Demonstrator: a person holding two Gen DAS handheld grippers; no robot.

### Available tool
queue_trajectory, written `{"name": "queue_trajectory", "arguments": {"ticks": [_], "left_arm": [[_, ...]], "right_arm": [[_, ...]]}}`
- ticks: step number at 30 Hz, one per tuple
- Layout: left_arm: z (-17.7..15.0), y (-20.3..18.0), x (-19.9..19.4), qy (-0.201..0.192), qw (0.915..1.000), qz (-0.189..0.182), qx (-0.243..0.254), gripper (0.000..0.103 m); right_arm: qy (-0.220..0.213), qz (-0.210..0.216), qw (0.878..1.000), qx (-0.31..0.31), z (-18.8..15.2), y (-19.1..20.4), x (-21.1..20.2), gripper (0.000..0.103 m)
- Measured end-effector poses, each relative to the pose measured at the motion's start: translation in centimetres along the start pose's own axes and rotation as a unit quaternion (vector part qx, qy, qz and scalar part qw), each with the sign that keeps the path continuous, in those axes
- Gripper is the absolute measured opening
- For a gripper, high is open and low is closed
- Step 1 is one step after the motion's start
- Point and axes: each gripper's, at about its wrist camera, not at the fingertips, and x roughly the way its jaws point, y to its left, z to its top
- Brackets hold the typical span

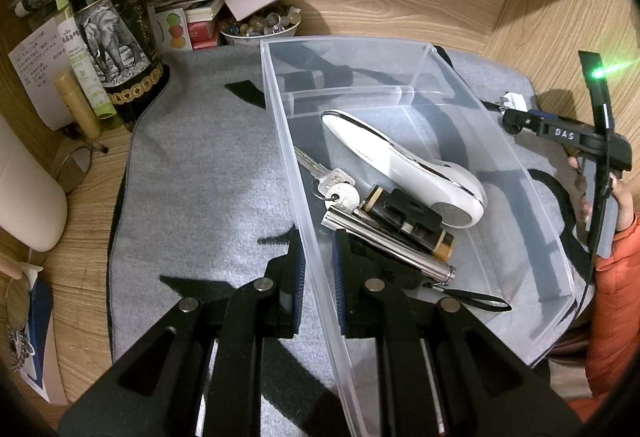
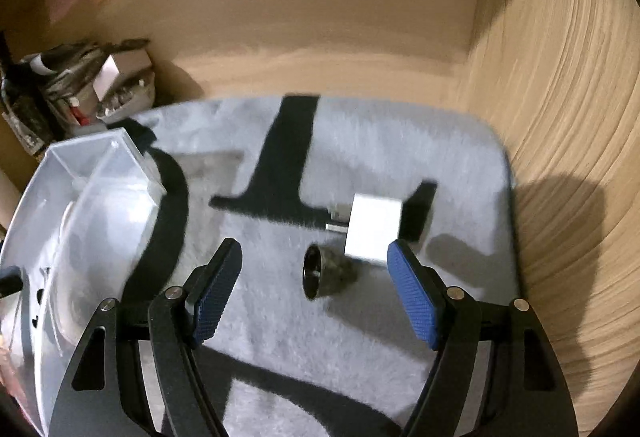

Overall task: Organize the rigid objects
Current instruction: 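Grasp the dark round metal piece on the mat with the right tool, then lower the round metal piece into the clear box with the right tool and release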

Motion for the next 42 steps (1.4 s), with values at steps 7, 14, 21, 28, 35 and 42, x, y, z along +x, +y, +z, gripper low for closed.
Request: {"name": "queue_trajectory", "arguments": {"ticks": [7, 14, 21, 28, 35, 42], "left_arm": [[0.0, 0.1, 0.0, -0.001, 1.0, -0.001, -0.001, 0.013], [0.0, 0.1, 0.0, -0.001, 1.0, -0.003, -0.002, 0.013], [0.0, 0.0, 0.0, -0.001, 1.0, -0.002, -0.002, 0.013], [0.0, 0.1, 0.0, -0.001, 1.0, -0.003, -0.002, 0.013], [0.0, 0.1, 0.0, -0.001, 1.0, -0.002, -0.001, 0.013], [0.0, -0.1, 0.0, -0.002, 1.0, 0.0, 0.001, 0.013]], "right_arm": [[0.034, 0.001, 0.999, 0.002, -0.2, 0.1, 2.6, 0.048], [0.019, -0.003, 1.0, -0.016, -0.5, 0.8, 2.0, 0.033], [-0.004, 0.015, 0.999, -0.03, -0.4, 2.1, 0.4, 0.033], [-0.051, 0.037, 0.996, -0.061, -0.1, 4.7, -3.4, 0.033], [-0.095, 0.057, 0.989, -0.098, 0.2, 8.1, -6.5, 0.033], [-0.124, 0.087, 0.979, -0.135, 0.0, 11.9, -8.7, 0.033]]}}
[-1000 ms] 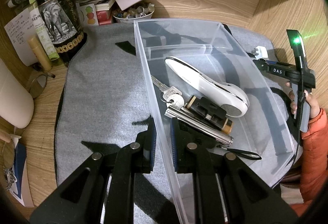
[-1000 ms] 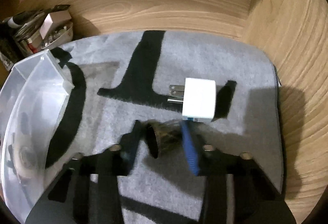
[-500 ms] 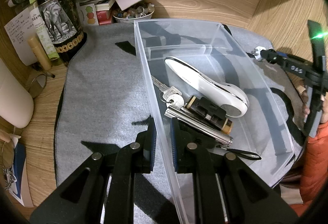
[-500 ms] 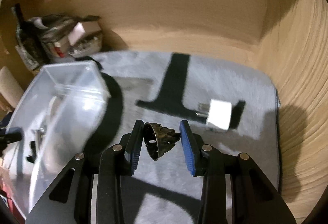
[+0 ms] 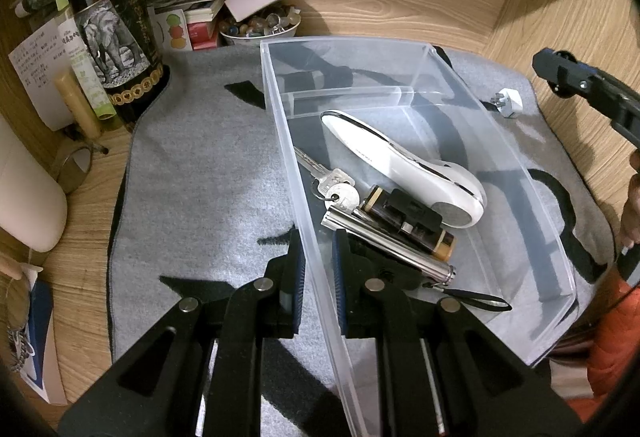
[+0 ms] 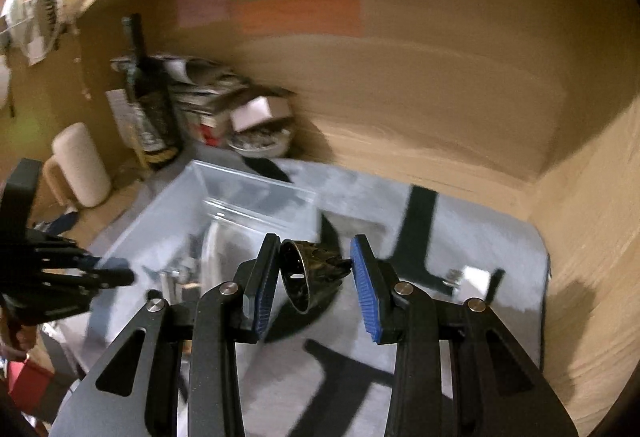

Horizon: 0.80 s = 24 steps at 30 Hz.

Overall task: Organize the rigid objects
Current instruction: 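Lower the round metal piece into the clear box with the right tool and release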

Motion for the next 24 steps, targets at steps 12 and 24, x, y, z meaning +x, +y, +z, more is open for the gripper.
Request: {"name": "queue_trajectory", "arguments": {"ticks": [12, 24], "left_arm": [[0.0, 0.0, 0.0, -0.001, 1.0, 0.0, 0.001, 0.013], [-0.1, 0.0, -0.1, -0.002, 1.0, -0.003, -0.001, 0.013]], "right_arm": [[0.002, 0.064, 0.997, -0.053, 0.1, 6.7, 1.3, 0.033], [0.077, 0.076, 0.99, -0.096, -2.1, 9.4, 5.3, 0.033]]}}
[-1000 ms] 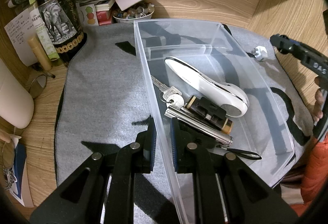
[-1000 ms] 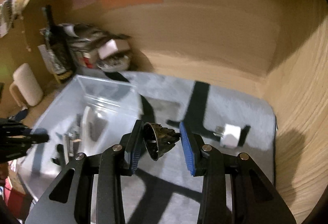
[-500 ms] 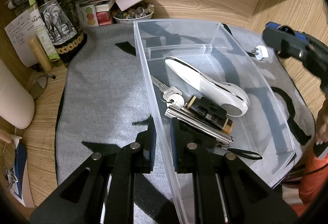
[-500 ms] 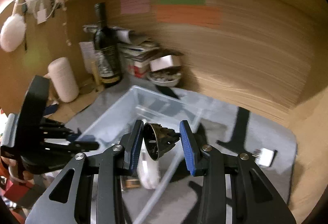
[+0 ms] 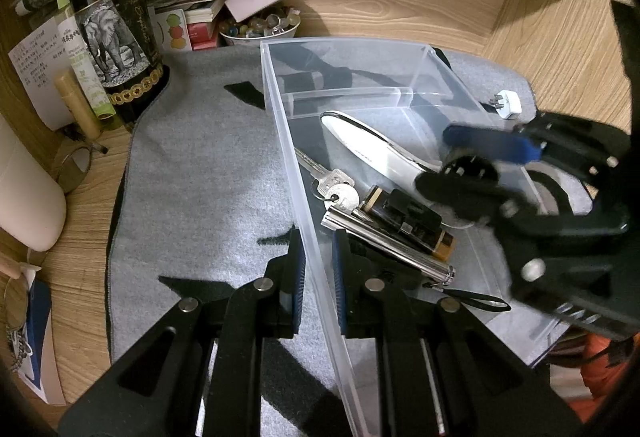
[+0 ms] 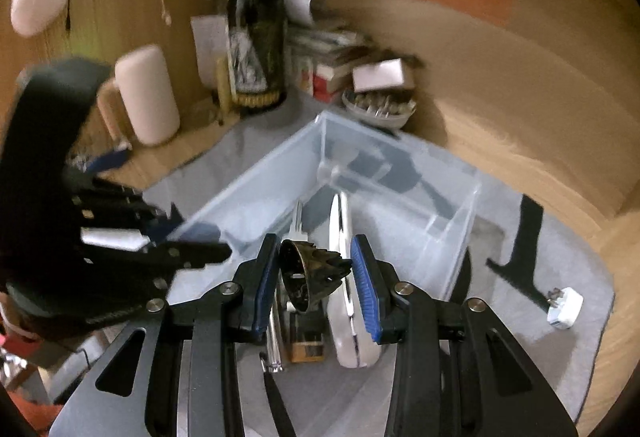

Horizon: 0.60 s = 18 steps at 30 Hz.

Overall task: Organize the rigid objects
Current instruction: 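Lower the round metal piece into the clear box with the right tool and release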

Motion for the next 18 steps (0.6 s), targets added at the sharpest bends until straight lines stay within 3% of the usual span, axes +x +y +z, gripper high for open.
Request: {"name": "queue_trajectory", "arguments": {"ticks": [11, 14, 18], "left_arm": [[0.1, 0.0, 0.0, 0.001, 1.0, 0.001, 0.0, 0.013], [0.1, 0.0, 0.0, 0.001, 1.0, 0.001, 0.0, 0.013], [0.1, 0.0, 0.0, 0.001, 1.0, 0.002, 0.001, 0.013]], "right_arm": [[0.032, 0.005, 0.999, -0.013, -0.5, -0.1, 0.8, 0.034], [0.024, 0.002, 1.0, -0.007, -0.5, -0.4, 0.3, 0.047], [0.008, -0.003, 1.0, 0.002, -0.4, -0.8, -0.7, 0.049]]}}
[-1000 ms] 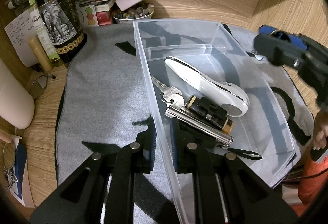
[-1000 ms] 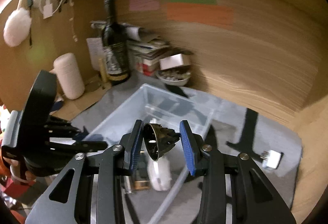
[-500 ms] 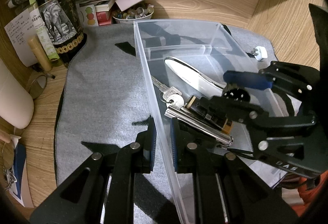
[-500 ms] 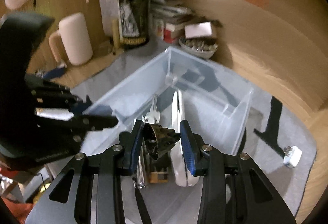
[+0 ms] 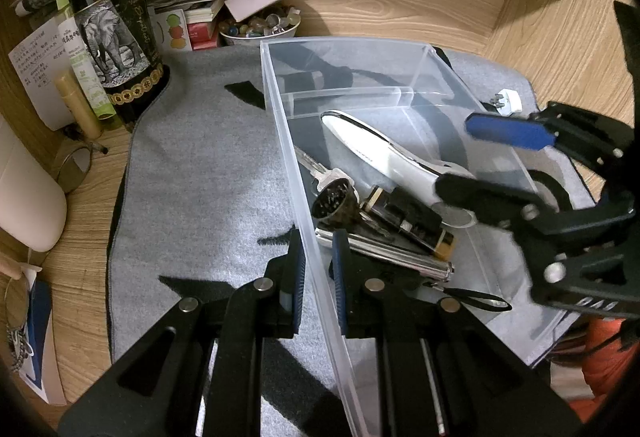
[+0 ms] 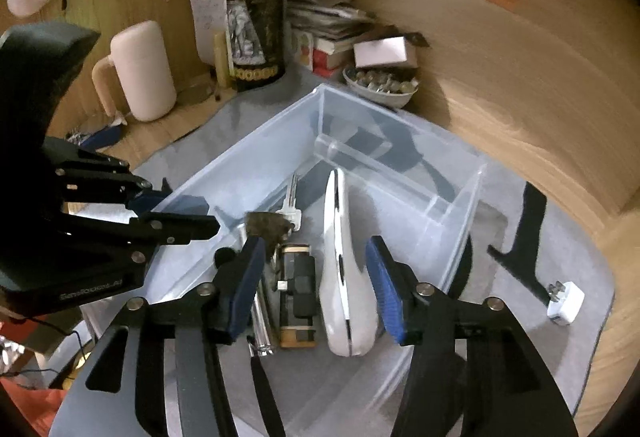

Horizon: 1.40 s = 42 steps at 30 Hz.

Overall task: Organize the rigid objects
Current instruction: 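Lower the round metal piece into the clear box with the right tool and release, then grasp the white plug adapter on the mat with the right tool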

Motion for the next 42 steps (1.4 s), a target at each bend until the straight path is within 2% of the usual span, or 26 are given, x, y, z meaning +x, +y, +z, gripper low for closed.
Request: {"name": "queue_trajectory", "arguments": {"ticks": [4, 9, 11, 15, 22, 26, 32, 36, 42], "left_arm": [[0.0, 0.0, 0.0, 0.0, 1.0, 0.0, 0.0, 0.013], [0.1, 0.0, 0.0, 0.0, 1.0, 0.001, 0.0, 0.013], [0.0, 0.0, 0.0, 0.0, 1.0, 0.001, 0.0, 0.013], [0.1, 0.0, 0.0, 0.0, 1.0, 0.002, 0.001, 0.013], [0.1, 0.0, 0.1, 0.0, 1.0, 0.002, 0.0, 0.013], [0.1, 0.0, 0.1, 0.0, 1.0, 0.001, 0.0, 0.013], [0.0, 0.0, 0.1, -0.001, 1.0, 0.0, -0.001, 0.013], [0.0, 0.1, 0.1, 0.0, 1.0, -0.001, -0.002, 0.013], [0.0, 0.1, 0.1, 0.0, 1.0, -0.002, -0.002, 0.013]], "right_arm": [[-0.023, -0.007, 1.0, 0.013, 0.1, -0.8, -1.6, 0.064], [-0.054, -0.027, 0.998, 0.031, 0.4, -2.3, -3.9, 0.07], [-0.067, -0.038, 0.996, 0.042, 0.5, -3.2, -4.8, 0.077], [-0.078, -0.054, 0.993, 0.066, 0.3, -5.3, -5.8, 0.077], [-0.081, -0.109, 0.984, 0.116, -0.5, -10.4, -6.7, 0.077], [-0.063, -0.143, 0.974, 0.161, -1.8, -14.3, -5.8, 0.077], [-0.019, -0.171, 0.956, 0.236, -4.5, -20.1, -2.6, 0.077], [0.008, -0.18, 0.948, 0.261, -5.9, -22.0, -0.5, 0.075], [0.046, -0.158, 0.947, 0.277, -7.1, -23.3, 2.0, 0.047]]}}
